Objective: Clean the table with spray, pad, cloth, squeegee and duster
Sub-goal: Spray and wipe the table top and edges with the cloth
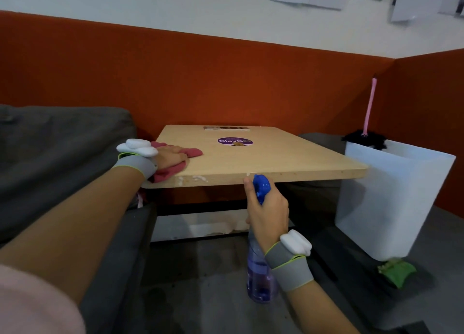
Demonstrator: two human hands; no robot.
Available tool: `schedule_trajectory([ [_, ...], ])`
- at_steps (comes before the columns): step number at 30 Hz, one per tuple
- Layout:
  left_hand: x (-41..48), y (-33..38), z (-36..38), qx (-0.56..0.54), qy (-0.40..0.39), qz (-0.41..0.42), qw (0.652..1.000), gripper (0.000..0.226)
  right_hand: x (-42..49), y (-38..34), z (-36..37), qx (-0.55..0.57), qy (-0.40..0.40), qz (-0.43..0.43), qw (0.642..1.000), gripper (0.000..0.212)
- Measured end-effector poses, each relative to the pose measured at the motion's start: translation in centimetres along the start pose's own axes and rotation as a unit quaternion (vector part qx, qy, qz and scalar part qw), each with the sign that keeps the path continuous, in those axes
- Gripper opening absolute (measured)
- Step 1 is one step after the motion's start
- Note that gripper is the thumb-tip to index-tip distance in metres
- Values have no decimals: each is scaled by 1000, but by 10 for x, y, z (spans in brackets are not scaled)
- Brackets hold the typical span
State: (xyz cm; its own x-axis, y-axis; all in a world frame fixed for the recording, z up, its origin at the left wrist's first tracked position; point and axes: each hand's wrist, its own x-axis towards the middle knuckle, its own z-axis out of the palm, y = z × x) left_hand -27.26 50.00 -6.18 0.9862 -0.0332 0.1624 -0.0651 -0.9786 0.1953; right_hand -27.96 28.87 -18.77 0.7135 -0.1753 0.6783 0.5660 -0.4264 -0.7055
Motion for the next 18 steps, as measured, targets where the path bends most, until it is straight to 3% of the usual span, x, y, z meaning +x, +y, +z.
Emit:
schedule_trajectory([
  [2, 21, -25, 15, -59, 8, -30, 998, 41, 0, 1, 0, -1, 10, -6, 1000, 47],
  [5, 28, -37, 19, -54, -5, -74, 996, 43, -1, 8, -2, -5, 19, -7, 1000, 44],
  [10, 34, -48, 21, -84, -15, -48, 995, 37, 0, 15, -11, -18, 29, 3, 999, 56],
  [18, 44, -50, 26, -67, -13, -30, 997, 39, 8, 32, -32, -44, 49, 5, 998, 52],
])
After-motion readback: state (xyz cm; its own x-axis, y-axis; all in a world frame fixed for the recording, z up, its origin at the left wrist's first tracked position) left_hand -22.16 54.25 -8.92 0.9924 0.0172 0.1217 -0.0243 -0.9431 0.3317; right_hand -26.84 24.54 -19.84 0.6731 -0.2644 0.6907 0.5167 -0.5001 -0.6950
